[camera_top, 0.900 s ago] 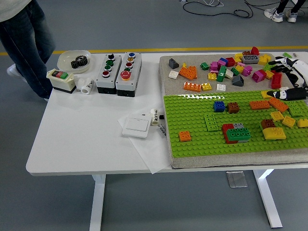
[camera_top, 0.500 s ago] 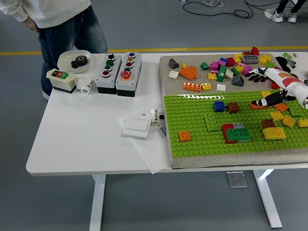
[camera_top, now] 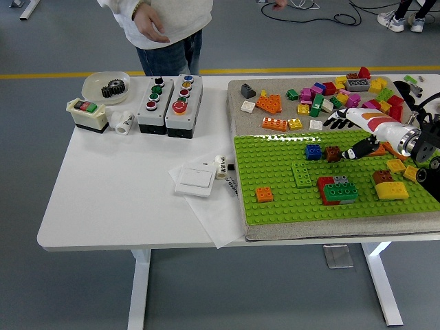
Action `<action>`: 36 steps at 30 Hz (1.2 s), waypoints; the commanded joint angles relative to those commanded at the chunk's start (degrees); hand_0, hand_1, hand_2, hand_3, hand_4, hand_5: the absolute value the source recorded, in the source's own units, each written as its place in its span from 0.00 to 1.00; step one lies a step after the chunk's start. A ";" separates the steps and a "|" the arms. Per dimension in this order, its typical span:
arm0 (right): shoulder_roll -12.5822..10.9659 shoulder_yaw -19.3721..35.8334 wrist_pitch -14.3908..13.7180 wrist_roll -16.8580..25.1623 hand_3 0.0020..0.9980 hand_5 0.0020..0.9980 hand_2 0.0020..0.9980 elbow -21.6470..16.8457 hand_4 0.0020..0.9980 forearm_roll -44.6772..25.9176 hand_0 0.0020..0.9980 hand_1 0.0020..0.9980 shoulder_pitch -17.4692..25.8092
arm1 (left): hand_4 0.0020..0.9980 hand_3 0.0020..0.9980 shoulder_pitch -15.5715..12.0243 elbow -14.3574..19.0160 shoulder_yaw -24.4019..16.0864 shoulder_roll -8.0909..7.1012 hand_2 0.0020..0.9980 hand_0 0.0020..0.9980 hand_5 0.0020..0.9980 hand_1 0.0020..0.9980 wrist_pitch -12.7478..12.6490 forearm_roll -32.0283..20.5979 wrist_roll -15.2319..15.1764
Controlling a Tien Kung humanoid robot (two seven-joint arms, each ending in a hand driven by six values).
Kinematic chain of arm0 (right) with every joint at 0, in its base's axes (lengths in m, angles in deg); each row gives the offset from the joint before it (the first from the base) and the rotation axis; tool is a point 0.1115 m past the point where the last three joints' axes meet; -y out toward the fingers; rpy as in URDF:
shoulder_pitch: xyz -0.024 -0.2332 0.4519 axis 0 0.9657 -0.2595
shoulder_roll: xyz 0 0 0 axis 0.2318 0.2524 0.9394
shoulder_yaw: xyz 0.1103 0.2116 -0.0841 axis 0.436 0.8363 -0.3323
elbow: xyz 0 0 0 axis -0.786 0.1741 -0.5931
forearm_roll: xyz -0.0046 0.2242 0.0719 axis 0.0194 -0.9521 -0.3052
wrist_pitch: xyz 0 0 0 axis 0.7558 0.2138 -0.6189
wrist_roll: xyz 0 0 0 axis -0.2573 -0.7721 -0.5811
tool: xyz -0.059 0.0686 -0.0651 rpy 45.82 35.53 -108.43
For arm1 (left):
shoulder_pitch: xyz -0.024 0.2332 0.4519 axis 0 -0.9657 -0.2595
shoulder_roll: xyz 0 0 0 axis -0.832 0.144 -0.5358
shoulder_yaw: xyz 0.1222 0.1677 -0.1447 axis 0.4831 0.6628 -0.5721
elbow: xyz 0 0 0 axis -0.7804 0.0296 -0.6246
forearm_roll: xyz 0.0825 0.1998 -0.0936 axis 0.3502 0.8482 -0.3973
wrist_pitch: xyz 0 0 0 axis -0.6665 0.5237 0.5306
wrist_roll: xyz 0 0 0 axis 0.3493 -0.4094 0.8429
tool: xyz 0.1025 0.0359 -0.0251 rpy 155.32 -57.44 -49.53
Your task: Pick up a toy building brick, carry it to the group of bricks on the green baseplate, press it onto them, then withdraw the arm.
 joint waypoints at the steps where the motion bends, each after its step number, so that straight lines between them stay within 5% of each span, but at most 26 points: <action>1: 0.60 -0.66 -0.10 -0.01 0.68 0.11 0.64 0.78 0.88 -0.35 0.63 0.64 -0.14 | 0.68 0.60 0.08 0.01 -0.03 0.00 0.74 0.77 0.60 0.75 -0.02 0.05 0.03; 16: 4.67 -3.18 -2.12 0.32 0.68 0.12 0.64 7.29 0.87 -4.06 0.63 0.64 -0.03 | 0.68 0.60 1.09 0.27 -1.29 0.16 0.74 0.77 0.59 0.74 -0.03 2.19 0.69; 36: 6.60 -4.42 -4.72 1.08 0.63 0.15 0.62 10.64 0.82 -6.25 0.62 0.64 1.71 | 0.67 0.60 1.72 0.70 -3.12 0.28 0.74 0.77 0.59 0.75 0.50 5.69 1.80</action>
